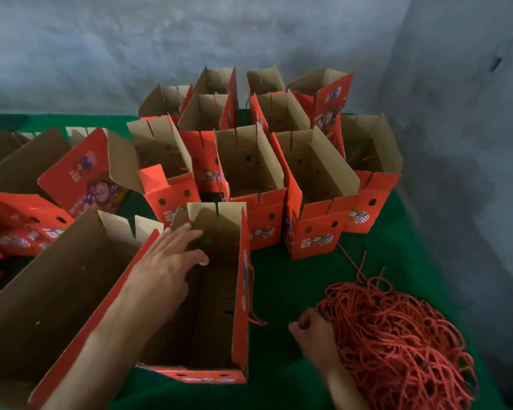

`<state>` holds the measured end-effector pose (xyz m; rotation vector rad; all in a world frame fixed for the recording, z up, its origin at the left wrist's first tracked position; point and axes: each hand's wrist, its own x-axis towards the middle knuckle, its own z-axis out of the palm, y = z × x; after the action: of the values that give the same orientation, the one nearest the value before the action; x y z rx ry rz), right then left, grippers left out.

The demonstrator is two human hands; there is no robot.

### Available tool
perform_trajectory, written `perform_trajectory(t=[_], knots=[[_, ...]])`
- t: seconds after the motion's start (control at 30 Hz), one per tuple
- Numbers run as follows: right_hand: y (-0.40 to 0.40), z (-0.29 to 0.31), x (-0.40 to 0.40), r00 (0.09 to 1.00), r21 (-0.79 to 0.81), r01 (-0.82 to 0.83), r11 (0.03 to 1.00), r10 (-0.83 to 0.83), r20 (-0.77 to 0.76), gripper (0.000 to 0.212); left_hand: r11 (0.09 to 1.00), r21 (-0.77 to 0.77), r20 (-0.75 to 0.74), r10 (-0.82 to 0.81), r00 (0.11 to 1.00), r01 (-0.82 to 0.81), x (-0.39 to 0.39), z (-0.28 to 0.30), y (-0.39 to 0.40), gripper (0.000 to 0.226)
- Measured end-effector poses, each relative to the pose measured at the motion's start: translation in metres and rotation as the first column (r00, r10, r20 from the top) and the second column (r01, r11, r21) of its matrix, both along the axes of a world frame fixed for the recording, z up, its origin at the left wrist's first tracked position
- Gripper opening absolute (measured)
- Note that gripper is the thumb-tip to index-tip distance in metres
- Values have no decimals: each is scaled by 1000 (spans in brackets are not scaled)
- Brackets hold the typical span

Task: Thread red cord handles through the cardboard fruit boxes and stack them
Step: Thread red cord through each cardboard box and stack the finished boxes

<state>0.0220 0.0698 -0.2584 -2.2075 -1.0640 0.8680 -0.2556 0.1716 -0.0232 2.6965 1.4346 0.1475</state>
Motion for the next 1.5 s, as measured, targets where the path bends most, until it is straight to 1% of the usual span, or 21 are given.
perform_trajectory(t=[0.1,0.13,0.17,0.3,0.37,0.43,0.5,0.57,0.63,0.7,0.8,0.93,1.0,1.07,1.13,1.2,1.27,1.3,1.33,1.4,1.5], knots=[[9,4,-9,941,125,28,992,17,-337,20,1000,-18,-33,-25,999,25,-37,11,12,62],[13,6,-12,909,123,28,992,26,-416,23,999,-15,-35,-39,999,38,-43,13,13,60],[16,6,-15,898,116,31,993,24,-440,24,998,-3,-28,-61,998,61,-46,15,14,56],[24,11,-17,899,150,156,976,-78,-431,3,983,27,8,-180,984,179,-40,20,17,43],[23,16,-10,888,157,227,961,-138,-438,12,974,9,52,-225,973,225,-29,24,18,30],[17,22,1,813,121,345,931,-232,-534,26,960,-23,106,-276,955,279,-15,25,18,21],[7,28,17,713,99,487,868,-330,-619,41,944,-63,158,-312,937,325,3,24,14,20],[-3,32,37,690,129,593,795,-419,-590,33,927,-85,177,-346,921,365,24,20,5,16],[-14,38,58,680,178,694,698,-553,-482,20,917,-73,179,-376,909,393,44,16,-7,15],[-25,49,70,673,243,726,643,-595,-439,13,920,-51,118,-381,917,389,62,16,-20,20],[-39,65,72,776,293,603,742,-460,-432,12,924,-19,58,-381,923,382,88,17,-33,29],[-47,77,62,845,308,514,801,-409,-345,18,931,-36,64,-360,931,363,116,24,-41,27],[-48,82,57,843,311,499,809,-371,-389,19,934,-123,99,-325,941,336,122,28,-41,28],[-46,87,49,786,355,533,768,-294,-543,20,919,-217,165,-299,940,331,128,29,-42,30],[-40,90,36,777,434,518,737,-193,-599,16,897,-307,226,-257,940,319,133,29,-46,31],[-34,85,23,855,527,447,722,-172,-490,12,891,-345,268,-207,941,294,135,28,-49,31],[-32,79,17,951,585,305,752,-212,-224,10,910,-323,293,-165,942,260,133,27,-48,31],[-32,76,17,970,590,239,771,-215,-113,11,919,-311,305,-148,941,245,131,27,-47,32],[-33,76,17,979,580,199,790,-190,-76,13,926,-298,313,-133,940,231,129,27,-46,33],[-34,79,16,985,551,148,822,-74,-154,17,939,-275,325,-109,940,204,125,25,-44,34],[-31,87,8,952,553,116,825,67,-299,12,936,-307,355,-54,933,171,124,20,-41,35]])
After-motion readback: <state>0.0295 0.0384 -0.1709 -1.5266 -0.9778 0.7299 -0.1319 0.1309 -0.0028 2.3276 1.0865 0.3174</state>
